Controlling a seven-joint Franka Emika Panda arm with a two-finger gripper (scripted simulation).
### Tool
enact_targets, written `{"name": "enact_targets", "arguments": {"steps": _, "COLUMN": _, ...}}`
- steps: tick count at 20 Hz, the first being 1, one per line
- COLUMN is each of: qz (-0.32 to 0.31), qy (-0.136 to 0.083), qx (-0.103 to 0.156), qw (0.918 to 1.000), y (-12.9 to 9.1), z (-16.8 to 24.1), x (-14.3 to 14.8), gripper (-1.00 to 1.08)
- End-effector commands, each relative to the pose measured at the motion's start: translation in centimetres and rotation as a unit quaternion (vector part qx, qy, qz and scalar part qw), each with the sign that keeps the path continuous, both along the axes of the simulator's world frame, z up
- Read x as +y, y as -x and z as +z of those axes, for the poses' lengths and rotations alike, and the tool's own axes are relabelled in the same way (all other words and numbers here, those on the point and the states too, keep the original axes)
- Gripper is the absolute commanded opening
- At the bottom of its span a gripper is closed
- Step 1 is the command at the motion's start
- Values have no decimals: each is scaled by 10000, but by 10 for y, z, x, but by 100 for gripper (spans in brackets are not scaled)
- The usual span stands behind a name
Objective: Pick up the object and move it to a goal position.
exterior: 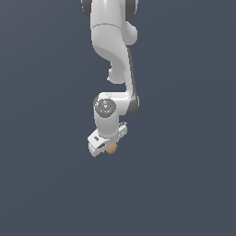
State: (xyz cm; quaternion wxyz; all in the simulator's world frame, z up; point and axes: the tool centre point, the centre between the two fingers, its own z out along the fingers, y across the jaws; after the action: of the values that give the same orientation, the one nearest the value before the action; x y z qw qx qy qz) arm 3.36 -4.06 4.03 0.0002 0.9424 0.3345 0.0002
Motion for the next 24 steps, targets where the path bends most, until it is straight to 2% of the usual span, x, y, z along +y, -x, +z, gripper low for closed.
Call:
{"name": "enact_targets", "arguments": {"steps": 1, "qz": 1, "qy": 0, "qx": 0, "qw": 10000, "y": 1, "z": 1, "x": -1, "gripper": -100}}
{"name": "enact_targets", "arguments": {"steps": 7, "qz": 1, "qy": 0, "qx": 0, "qw": 10000, "y": 12, "z": 6, "x": -10, "gripper": -100}}
{"name": "enact_targets", "arguments": {"steps": 12, "qz": 1, "qy": 0, "qx": 0, "qw": 10000, "y": 30, "z": 14, "x": -25, "gripper": -100}}
{"name": "enact_targets", "arguments": {"steps": 24, "qz": 1, "qy": 0, "qx": 0, "qw": 10000, "y": 107, "z": 51, "x": -93, "gripper": -100}}
